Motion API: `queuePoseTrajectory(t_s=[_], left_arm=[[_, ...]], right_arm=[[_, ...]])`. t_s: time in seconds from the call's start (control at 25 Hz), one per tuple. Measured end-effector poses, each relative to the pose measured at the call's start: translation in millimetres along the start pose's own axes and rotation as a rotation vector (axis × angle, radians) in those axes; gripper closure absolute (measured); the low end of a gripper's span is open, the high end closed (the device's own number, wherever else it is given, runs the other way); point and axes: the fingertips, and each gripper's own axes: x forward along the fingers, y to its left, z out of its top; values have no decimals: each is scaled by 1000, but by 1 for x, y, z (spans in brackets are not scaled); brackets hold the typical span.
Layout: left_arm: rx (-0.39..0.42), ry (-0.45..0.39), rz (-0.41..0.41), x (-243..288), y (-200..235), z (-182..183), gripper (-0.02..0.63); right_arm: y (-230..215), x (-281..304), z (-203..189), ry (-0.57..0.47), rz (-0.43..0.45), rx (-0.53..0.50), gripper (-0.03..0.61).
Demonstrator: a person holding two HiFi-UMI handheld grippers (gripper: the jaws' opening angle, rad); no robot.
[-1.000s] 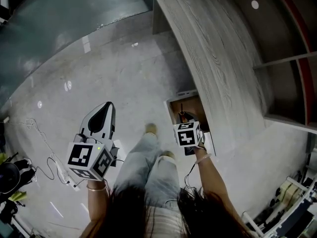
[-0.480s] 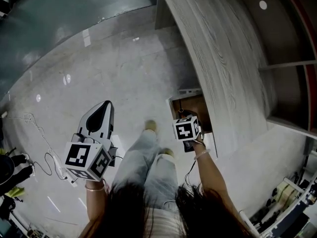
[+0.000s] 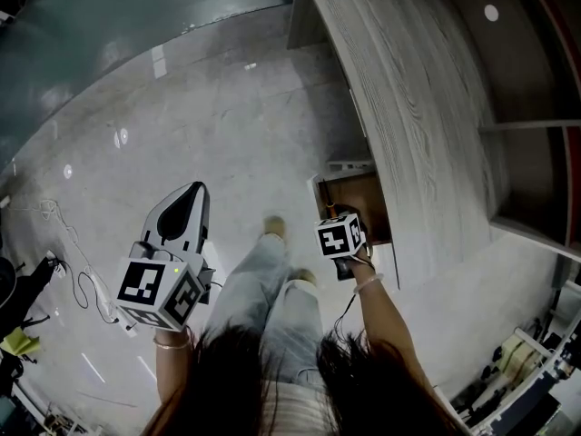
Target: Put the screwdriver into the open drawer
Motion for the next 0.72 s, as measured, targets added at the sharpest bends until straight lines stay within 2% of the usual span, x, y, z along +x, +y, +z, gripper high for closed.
queuePoseTrajectory(t_s=[0.72], left_arm=[[-13,12,-5,-3,-3,-9,595]], right_arm=[[-6,10,-18,76,-22,10,487]])
